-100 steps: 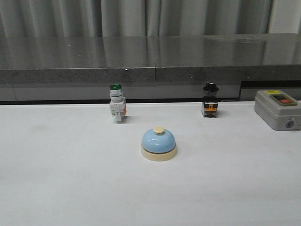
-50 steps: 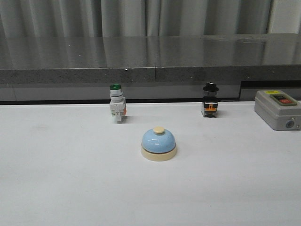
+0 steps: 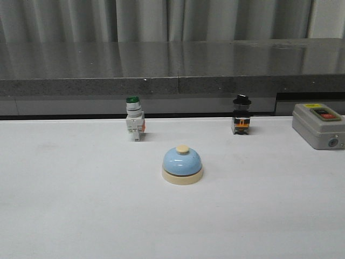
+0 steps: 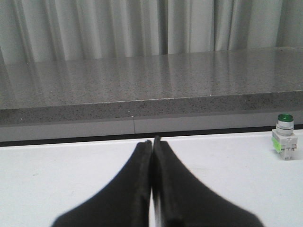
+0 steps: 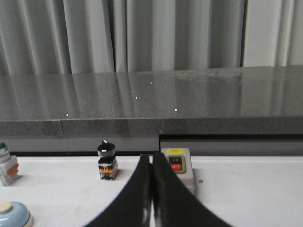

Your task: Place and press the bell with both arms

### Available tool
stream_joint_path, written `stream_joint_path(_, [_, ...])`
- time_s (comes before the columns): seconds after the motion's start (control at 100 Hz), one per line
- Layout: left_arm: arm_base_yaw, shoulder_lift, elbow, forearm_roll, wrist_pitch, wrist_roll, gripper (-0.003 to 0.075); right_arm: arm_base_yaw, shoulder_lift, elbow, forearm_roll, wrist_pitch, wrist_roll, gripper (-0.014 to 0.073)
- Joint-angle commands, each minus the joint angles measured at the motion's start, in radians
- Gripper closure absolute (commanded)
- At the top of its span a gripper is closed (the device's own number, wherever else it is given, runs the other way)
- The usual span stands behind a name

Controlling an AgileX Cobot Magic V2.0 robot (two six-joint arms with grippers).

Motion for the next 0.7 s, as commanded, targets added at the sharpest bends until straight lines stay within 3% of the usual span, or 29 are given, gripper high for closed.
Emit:
stream_joint_path(0.0, [0.002, -0.029, 0.041, -0.004, -0.086, -0.015, 0.0741, -0.006, 0.002, -0.093, -0.011, -0.054, -0.001, 0.0654])
stream_joint_path(0.45, [0.002, -0.029, 0.041, -0.004, -0.086, -0.015, 0.0741, -0.006, 0.504, -0.69, -0.011, 0.732, -0.008, 0.0654])
stream_joint_path(0.69, [0.002, -0.029, 0.041, -0.004, -0.086, -0.015, 0.0741, -0.006, 0.696, -0.772, -0.011, 0.75, -0.008, 0.0654])
